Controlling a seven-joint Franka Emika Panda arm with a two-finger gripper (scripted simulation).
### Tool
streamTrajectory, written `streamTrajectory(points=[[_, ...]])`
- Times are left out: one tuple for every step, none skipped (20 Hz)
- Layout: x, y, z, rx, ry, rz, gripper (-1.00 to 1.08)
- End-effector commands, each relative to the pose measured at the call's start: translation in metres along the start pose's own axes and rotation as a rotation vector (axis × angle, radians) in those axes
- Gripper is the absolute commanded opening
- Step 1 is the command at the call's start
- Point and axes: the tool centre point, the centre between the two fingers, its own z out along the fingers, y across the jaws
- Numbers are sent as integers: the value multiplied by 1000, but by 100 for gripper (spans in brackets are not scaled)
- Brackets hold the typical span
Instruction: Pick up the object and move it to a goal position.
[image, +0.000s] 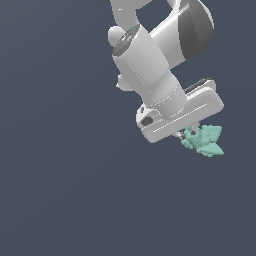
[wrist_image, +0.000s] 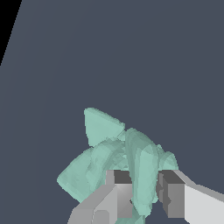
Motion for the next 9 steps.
streamTrajectory(points=[[1,-16,-6,0,0,2,-100],[2,-21,-8,0,0,2,-100],[2,-25,-9,0,0,2,-100],[3,-28,-10,0,0,2,-100],[3,-31,-11,0,0,2,-100],[4,-32,-12,0,0,2,-100],[4,-33,-12,0,0,2,-100],[5,-33,-12,1,0,2,-100],[5,-33,-12,1,0,2,-100]])
